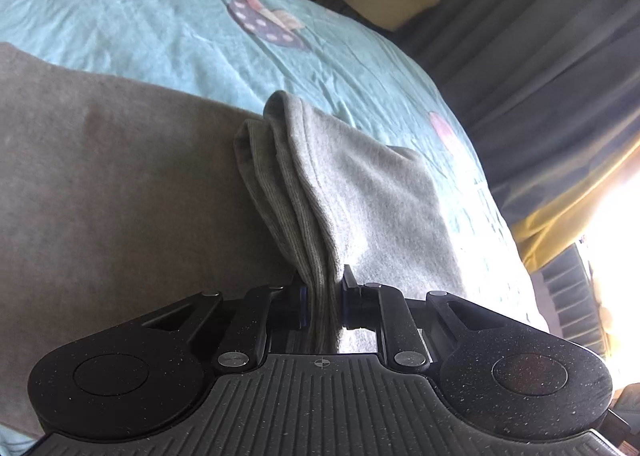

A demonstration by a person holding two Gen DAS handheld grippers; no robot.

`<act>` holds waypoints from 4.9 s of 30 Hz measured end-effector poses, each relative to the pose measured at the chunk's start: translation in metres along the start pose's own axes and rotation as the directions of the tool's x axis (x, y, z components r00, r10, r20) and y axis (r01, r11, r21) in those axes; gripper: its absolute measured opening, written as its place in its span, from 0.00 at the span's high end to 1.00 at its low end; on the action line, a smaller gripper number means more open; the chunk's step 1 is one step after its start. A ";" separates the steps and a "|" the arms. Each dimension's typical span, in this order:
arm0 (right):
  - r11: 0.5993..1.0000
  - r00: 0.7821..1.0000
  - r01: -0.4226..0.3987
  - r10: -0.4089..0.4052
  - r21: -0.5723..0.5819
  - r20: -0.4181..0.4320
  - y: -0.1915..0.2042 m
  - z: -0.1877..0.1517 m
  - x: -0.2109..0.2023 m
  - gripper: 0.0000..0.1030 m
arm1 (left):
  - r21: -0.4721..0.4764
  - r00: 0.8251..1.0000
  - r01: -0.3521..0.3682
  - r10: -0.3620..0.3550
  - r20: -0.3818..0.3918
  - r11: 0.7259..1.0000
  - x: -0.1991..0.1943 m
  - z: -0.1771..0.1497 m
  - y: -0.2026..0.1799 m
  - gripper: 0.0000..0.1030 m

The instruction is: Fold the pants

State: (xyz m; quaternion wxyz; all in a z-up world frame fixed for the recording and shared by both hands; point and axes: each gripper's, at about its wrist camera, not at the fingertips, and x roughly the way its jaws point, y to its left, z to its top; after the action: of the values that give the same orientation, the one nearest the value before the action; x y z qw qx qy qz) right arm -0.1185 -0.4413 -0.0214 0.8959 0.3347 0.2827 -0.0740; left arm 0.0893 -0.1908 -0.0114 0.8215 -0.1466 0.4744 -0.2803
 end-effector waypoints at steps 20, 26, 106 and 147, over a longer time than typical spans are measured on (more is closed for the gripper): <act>0.970 0.963 -0.215 0.231 0.116 -0.141 0.021 -0.029 0.002 0.43 | 0.011 0.989 -0.139 0.138 0.060 0.990 -0.041 -0.023 0.062 0.46; 0.940 0.947 -0.211 0.265 0.268 -0.182 0.025 -0.043 0.037 0.40 | 0.010 0.989 -0.142 0.142 0.036 0.990 -0.035 -0.026 0.064 0.71; 0.860 0.999 0.015 0.013 -0.509 0.052 0.085 -0.035 0.060 0.26 | -0.323 0.964 -0.018 0.102 0.244 0.946 -0.031 0.048 0.145 0.71; 0.841 1.000 0.026 -0.015 -0.540 0.025 0.113 -0.059 0.038 0.57 | -0.118 0.991 -0.101 0.111 0.074 0.988 -0.060 -0.007 0.122 0.82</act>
State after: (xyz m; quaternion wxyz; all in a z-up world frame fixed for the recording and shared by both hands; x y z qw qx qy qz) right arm -0.0780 -0.3152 -0.0159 0.9557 0.0649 0.2869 -0.0041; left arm 0.0989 -0.0570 -0.0357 0.8440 -0.1789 0.4632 -0.2025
